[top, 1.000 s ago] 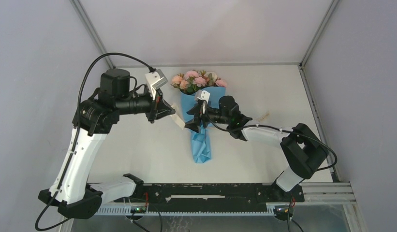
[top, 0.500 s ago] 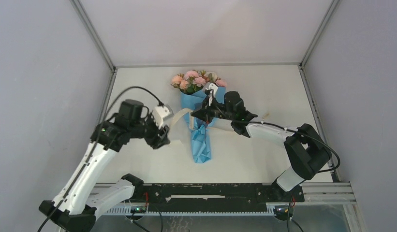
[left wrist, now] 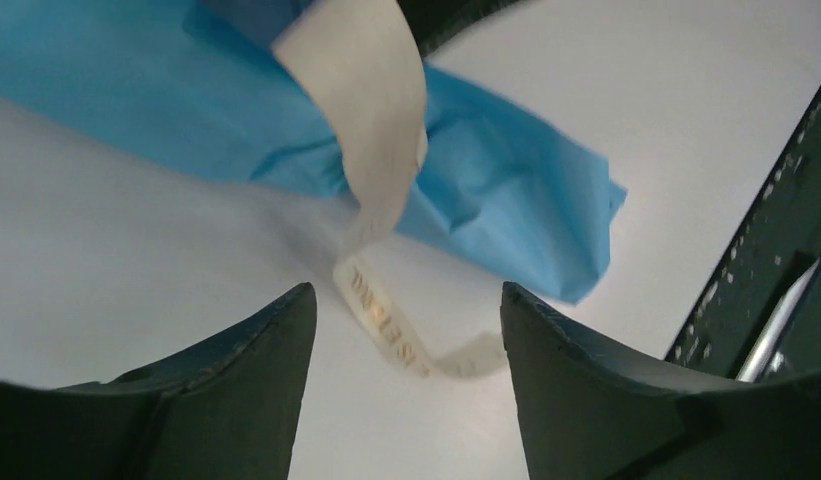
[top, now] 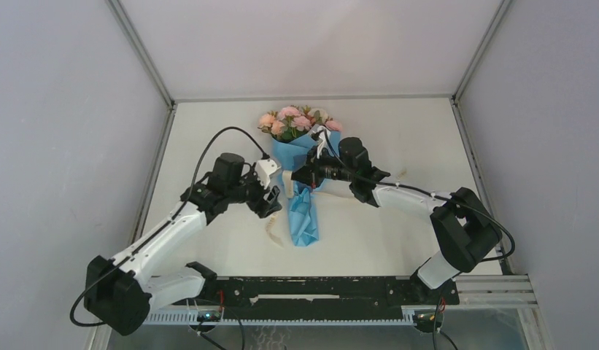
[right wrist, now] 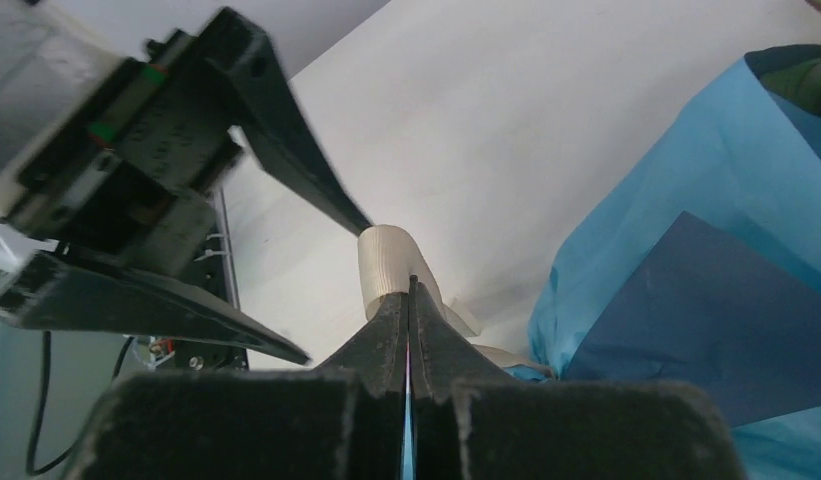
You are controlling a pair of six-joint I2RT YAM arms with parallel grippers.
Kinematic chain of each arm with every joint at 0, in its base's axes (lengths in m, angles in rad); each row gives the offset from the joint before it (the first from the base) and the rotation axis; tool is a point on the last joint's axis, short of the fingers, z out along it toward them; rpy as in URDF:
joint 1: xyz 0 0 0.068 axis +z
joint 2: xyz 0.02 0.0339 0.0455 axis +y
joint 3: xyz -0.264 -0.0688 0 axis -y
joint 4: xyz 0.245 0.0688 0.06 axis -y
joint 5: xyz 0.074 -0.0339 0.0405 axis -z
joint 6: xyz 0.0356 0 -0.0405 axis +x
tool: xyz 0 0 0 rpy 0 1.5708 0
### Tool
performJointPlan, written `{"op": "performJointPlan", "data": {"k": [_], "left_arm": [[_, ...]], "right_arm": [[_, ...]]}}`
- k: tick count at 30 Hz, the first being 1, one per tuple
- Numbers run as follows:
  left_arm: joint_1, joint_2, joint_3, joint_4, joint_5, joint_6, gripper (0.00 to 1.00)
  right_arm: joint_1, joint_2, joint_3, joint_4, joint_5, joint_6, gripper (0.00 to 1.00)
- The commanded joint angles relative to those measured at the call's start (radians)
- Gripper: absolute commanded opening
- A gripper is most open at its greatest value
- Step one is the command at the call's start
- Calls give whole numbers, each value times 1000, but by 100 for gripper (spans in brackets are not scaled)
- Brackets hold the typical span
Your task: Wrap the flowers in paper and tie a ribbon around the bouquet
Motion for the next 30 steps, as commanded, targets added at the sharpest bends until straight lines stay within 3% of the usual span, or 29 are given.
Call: {"op": "performJointPlan", "data": {"k": [1, 5, 9, 16, 19, 21, 24, 27, 30], "left_arm": [[22, 91, -91, 538, 137, -149, 74], [118, 214, -201, 965, 408, -392, 75], [118, 290, -218, 1097, 467, -442, 69], [109, 367, -263, 1274, 491, -556, 30], [102, 376, -299, 1290, 509, -536, 3], [103, 370, -322, 1293, 479, -537, 0], [101, 360, -344, 1289, 365, -517, 0], [97, 356, -355, 1291, 300, -441, 0], [90, 345, -369, 1295, 287, -391, 0]], "right_arm": [[-17, -46, 35, 16, -76, 59, 0], [-29, -44, 34, 37, -121, 71, 0], [-32, -46, 34, 21, -122, 68, 0], [-28, -23, 34, 28, -112, 95, 0], [-31, -25, 37, 4, -79, 86, 4], [-39, -48, 66, -133, 12, 38, 24], [-97, -114, 123, -457, 265, 5, 40], [-223, -179, 130, -781, 490, 71, 48], [-357, -178, 121, -1007, 599, 97, 48]]}}
